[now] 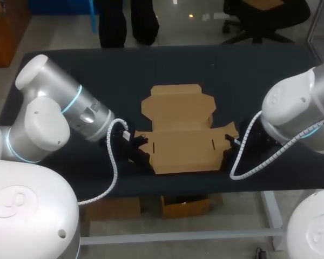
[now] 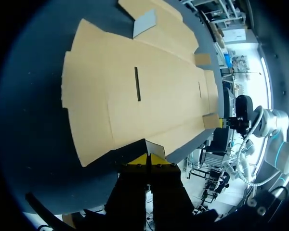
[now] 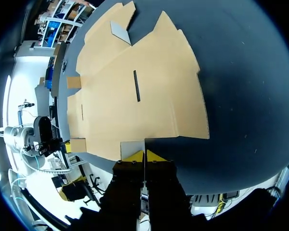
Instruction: Assemble the packaging by folding the flat box into shape, placing the metal phone stand inside, and closing the box properly
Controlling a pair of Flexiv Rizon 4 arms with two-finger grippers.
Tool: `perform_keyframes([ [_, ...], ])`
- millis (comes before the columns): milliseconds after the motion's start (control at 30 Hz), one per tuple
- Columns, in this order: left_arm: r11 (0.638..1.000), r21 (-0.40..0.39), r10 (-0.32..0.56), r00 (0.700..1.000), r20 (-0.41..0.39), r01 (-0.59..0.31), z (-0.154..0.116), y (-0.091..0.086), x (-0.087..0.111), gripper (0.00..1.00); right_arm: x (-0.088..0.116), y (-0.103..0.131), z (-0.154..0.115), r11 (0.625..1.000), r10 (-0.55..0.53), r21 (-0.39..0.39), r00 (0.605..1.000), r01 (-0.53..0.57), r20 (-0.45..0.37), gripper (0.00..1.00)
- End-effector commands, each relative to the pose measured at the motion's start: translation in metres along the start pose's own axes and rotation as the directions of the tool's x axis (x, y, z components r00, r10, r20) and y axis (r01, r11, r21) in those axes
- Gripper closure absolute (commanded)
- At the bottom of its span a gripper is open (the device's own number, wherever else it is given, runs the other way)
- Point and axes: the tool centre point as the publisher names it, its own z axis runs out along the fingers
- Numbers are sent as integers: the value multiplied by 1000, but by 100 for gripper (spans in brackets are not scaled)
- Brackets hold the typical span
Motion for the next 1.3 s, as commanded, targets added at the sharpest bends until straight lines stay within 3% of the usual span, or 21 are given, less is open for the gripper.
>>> perform_keyframes([
  [33,1000,-3,1,1000,9,-1,3,0,4,100,3,-1,2,1000,-1,-4,1000,1,10,100],
  [1300,1000,-16,-5,999,40,6,16,3,10,100,11,-10,8,1000,-20,-6,998,20,52,100],
])
